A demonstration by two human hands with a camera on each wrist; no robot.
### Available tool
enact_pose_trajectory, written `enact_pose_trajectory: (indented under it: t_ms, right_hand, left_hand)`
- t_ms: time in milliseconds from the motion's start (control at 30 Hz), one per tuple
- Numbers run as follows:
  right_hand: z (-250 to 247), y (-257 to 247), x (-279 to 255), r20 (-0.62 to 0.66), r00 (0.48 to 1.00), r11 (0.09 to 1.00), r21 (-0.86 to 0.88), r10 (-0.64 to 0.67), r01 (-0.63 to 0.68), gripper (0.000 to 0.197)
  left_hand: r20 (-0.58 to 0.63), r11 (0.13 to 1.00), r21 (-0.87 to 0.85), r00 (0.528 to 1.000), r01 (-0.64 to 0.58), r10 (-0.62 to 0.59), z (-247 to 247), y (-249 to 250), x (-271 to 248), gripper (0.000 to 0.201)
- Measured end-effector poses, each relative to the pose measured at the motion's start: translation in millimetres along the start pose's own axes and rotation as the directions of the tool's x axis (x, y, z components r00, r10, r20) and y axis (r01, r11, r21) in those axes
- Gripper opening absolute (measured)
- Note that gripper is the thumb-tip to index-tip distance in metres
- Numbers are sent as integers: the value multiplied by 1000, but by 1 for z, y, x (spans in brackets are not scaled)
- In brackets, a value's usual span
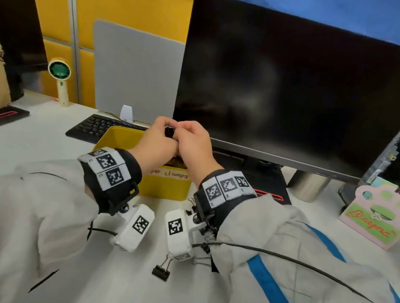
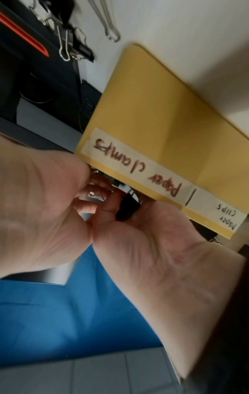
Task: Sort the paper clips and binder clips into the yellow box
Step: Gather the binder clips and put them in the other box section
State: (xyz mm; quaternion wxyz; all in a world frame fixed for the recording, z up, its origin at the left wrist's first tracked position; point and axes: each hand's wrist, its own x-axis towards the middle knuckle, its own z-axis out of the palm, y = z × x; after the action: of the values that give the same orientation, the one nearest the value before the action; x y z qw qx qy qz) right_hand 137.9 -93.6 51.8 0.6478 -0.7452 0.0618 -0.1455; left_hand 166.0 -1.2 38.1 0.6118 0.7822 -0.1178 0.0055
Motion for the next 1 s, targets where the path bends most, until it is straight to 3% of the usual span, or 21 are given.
enact_pose_trajectory:
  t_ms: [167,300,367,400,467,533,600,700,767,800,833,867,1000]
  right_hand:
    - [-11,1,-5,-16,997,997,10,-78,78,30]
    - [-42,7,-11,-54,991,988,-99,-124,119,28]
    - [-66,12,-18,-57,992,972,-216,-112,97,25]
    - [-81,15,-22,-54,994,955,-286,-95,76,24]
    - [-111,23,-26,-82,996,911,-412,-33,-3,21]
    - [-141,33,-27,-164,986,847,-518,38,-119,17]
    - [-170,44,-28,-236,957,720,-633,170,-284,23]
    - [-189,55,-42,-287,909,592,-691,301,-414,34]
    - [-186,60,-52,-270,891,482,-764,365,-429,33]
    - [-185,62,-56,-226,912,407,-839,343,-361,32]
    - [-182,62,-61,-183,926,408,-857,330,-315,32]
    - [-177,60,-63,-163,924,413,-858,345,-305,33]
    - [-164,57,-66,-52,943,614,-747,329,-255,35]
  left_hand:
    - [-48,998,6,997,-65,65,-3,-5,0,48]
    - [-115,963,72,957,-260,267,-10,-6,-11,36]
    - [4,939,63,941,-338,338,-16,-1,-20,23]
    - [141,935,50,929,-351,341,-19,3,-26,17]
    - [475,926,121,840,-358,263,-26,12,-41,29]
    - [723,840,360,690,-405,23,-29,19,-55,52]
    - [788,679,562,553,-472,-269,-24,23,-70,72]
    - [740,511,673,464,-535,-488,-7,17,-90,91]
    - [724,417,680,463,-603,-511,6,9,-98,91]
    - [724,378,677,476,-632,-500,12,6,-100,90]
    - [724,357,677,492,-644,-484,17,4,-101,88]
    - [724,359,680,508,-639,-466,20,3,-100,86]
    - [720,475,690,583,-546,-376,32,-2,-92,82]
